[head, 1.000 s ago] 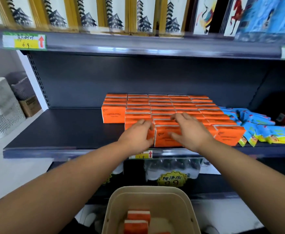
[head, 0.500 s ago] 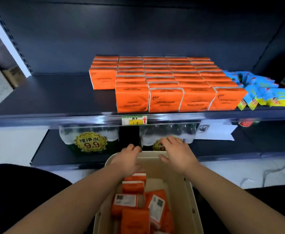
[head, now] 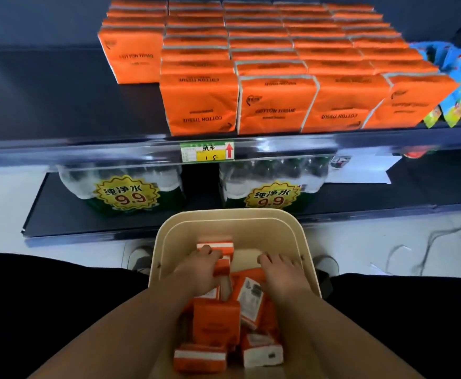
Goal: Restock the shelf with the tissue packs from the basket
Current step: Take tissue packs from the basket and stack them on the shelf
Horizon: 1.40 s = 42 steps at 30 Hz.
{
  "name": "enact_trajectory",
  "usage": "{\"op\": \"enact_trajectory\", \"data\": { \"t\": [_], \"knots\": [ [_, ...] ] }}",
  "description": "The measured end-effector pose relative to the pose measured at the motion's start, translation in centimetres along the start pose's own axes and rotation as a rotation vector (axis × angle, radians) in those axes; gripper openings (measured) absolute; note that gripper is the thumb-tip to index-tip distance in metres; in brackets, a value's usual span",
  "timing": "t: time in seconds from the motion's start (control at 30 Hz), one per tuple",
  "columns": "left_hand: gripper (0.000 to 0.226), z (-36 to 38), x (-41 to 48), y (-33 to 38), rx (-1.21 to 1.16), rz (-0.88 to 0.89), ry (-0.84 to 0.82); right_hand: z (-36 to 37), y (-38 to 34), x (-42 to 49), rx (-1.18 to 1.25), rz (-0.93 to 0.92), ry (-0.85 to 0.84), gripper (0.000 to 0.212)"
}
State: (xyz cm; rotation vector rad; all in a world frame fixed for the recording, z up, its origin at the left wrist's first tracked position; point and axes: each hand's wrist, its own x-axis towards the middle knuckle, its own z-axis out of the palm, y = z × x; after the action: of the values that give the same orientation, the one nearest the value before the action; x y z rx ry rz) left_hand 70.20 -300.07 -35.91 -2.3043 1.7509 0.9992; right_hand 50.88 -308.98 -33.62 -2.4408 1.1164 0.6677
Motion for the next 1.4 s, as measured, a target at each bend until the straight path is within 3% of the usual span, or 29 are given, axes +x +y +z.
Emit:
{"op": "enact_trajectory", "data": {
  "t": [0.13, 0.33, 0.43, 0.53, 0.67, 0.73, 0.83, 1.07, 1.2, 1.3, 1.4],
  "knots": [
    [0.063, 2.2, 0.1, -0.1, 0.027, 0.059, -0.082, 3.1, 0.5, 1.3, -0.004, 0.026, -0.081, 0.052],
    [0.062, 4.9, -0.3, -0.5, 0.082, 0.074, -0.212, 7.5, 0.2, 2.2, 0.109, 0.109, -0.252, 0.064],
    [0.066, 5.5, -0.6, -0.8, 0.095, 0.059, -0.263, 8.9, -0.3, 2.2, 0.4, 0.249, -0.305, 0.076],
    [0.067, 5.8, -0.6, -1.1, 0.08, 0.049, -0.292, 10.0, -0.6, 3.0, 0.718, 0.426, -0.228, 0.084],
    [0.07, 5.8, -0.6, -1.0, 0.073, 0.042, -0.332, 10.9, -0.7, 4.1, 0.957, 0.673, -0.143, 0.08],
    [0.065, 5.7, -0.7, -0.9, 0.046, 0.044, -0.343, 12.0, -0.5, 4.6, 1.055, 0.763, -0.191, 0.079],
    [0.056, 5.0, -0.4, -0.9, -0.021, 0.077, -0.313, 17.0, 1.5, 6.6, 1.126, 0.777, -0.261, 0.079],
    [0.039, 1.4, 0.9, -1.7, -0.277, 0.077, -0.136, 12.9, -0.4, 5.0, 1.202, 0.807, -0.234, 0.074],
    [0.052, 1.4, 0.8, -1.8, -0.069, 0.014, 0.055, 15.7, 0.6, 6.5, 1.204, 0.788, -0.234, 0.086],
    [0.061, 3.3, 0.1, -1.5, 0.045, 0.017, 0.023, 18.0, 1.4, 7.7, 1.195, 0.767, -0.22, 0.101],
    [0.06, 5.1, -0.4, -1.2, 0.09, 0.0, 0.01, 16.5, 1.1, 6.9, 1.188, 0.752, -0.224, 0.081]
  ]
}}
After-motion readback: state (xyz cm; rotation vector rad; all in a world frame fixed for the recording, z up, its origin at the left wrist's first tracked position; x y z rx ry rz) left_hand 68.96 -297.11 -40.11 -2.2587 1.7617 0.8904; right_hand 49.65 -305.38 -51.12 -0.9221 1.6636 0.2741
